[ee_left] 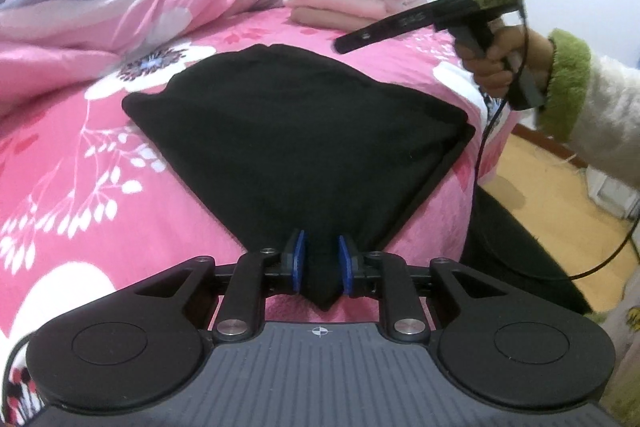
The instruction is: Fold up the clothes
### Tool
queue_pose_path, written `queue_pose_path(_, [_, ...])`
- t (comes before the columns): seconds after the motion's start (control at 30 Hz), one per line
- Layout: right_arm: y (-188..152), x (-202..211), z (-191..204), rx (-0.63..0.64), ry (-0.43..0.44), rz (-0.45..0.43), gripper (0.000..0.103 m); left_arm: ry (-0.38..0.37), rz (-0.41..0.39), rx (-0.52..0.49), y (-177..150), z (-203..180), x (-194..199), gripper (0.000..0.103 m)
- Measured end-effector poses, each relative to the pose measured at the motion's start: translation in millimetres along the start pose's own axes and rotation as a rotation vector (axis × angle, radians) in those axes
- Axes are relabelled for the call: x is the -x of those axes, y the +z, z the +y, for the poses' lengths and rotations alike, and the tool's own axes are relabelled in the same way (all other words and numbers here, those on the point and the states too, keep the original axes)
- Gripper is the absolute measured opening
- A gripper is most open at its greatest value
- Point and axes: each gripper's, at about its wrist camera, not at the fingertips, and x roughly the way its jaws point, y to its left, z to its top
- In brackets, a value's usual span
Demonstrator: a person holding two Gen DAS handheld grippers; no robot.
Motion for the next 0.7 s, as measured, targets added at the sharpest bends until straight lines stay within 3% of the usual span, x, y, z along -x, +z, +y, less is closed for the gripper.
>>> queue_pose_path(0.07, [6.4,-12.4,7.3,0.045,-0.002,0.016,0.003,0.002,-0.004,-0.001,-0.9,-0.9,0.1,0.019])
queue_pose_path(0.2, [9.2,-20.1,-1.0,0.019,-0.024,0.025,0.004,0.003,-0.007,-0.007,-1.7,-1.5,0.6,0.020])
queue_pose_path(0.23, [9.4,-20.0,2.4,0.035,-0.022,0.024,0.007,0.002,-0.006,-0.006,-1.6,-1.1,0.6,0.020])
queue_pose_path(0.27, [9.6,-19.9,5.9,0.052,-0.019,0.022,0.018,0.001,-0.006,-0.007,-1.7,-1.0,0.7,0.020])
queue_pose_path(0.33, [8.9,-17.3,15.6,0.110,-0.020,0.005,0.030,0.001,-0.005,-0.008,-1.8,-0.9,0.7,0.020])
queue_pose_path(0.53, [7.8,-32.8,33.6,0.272,-0.022,0.032,0.030,0.000,-0.005,-0.011,-2.2,-0.7,0.9,0.020])
queue_pose_path(0.63, [3.1,-46.9,27.6,0.274,-0.044,0.074,0.027,0.000,-0.005,-0.012,-2.2,-0.7,1.0,0.020])
queue_pose_path(0.7, [0.3,-47.9,15.2,0.199,-0.033,0.072,0.016,0.000,-0.004,-0.012,-2.0,-0.7,1.0,0.020])
